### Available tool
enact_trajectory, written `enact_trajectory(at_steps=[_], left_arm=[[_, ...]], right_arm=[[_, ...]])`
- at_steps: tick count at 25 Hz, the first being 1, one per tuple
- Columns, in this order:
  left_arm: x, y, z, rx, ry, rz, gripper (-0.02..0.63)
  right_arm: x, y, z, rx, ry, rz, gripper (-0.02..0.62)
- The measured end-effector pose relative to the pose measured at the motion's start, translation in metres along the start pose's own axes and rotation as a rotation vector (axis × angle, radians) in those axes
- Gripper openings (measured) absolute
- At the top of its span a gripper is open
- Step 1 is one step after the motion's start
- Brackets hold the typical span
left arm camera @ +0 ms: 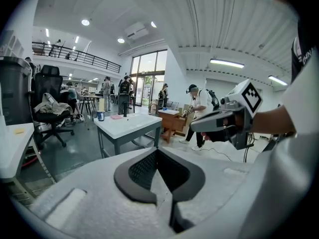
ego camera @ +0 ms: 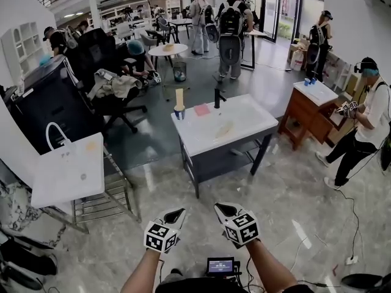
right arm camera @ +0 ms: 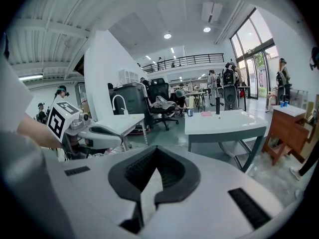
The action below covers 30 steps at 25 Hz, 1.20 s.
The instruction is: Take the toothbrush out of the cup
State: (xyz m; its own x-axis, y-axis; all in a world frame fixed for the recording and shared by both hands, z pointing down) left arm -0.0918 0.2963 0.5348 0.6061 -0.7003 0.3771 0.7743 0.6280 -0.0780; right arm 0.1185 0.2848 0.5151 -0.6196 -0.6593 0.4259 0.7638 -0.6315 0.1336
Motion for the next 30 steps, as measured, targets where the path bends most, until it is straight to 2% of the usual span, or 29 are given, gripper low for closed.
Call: enact_trajectory(at_steps=[6,13,18,22,30], left_arm=[[0.011,0.006,0.005,-0.013,-0.021,-0.020,0.011],[0.040,-0.020,-0.001,-0.023,-0.029,-0.007,0.011],[0.072,-0.062,-0.007,-0.034,-0.033,0.012,0.011],[0.095,-0.103,-0.021,-0.025,-0.030,0.031,0.011],[0.124,-0.181,-0.043,-0.019,-0.009,0.060,0.011]], right_arm=[[0.003,0.019,0.009,0.024,-0.017,-0.026,0.008],[0.032,0.041,0.002,0.041,-0.034,-0.023,0.008],[0.069,0.060,-0.017,0.035,-0.054,-0.005,0.008],[0.107,0.077,-0.047,0.029,-0.055,0.024,0.008],[0.173,0.088,-0.087,0.040,-0.049,0.067,0.008]])
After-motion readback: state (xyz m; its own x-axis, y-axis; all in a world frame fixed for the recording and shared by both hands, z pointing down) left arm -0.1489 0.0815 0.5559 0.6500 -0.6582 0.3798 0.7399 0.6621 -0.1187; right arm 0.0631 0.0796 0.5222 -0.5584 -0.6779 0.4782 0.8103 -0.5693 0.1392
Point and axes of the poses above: the fingertips, and each gripper's own axes: x forward along the fingers, y to its right, z out of its underside, the point moved 8 cm from there along -x, backward along the fingers, and after that the axes turned 1 degree about -z, right-handed, at the moved point
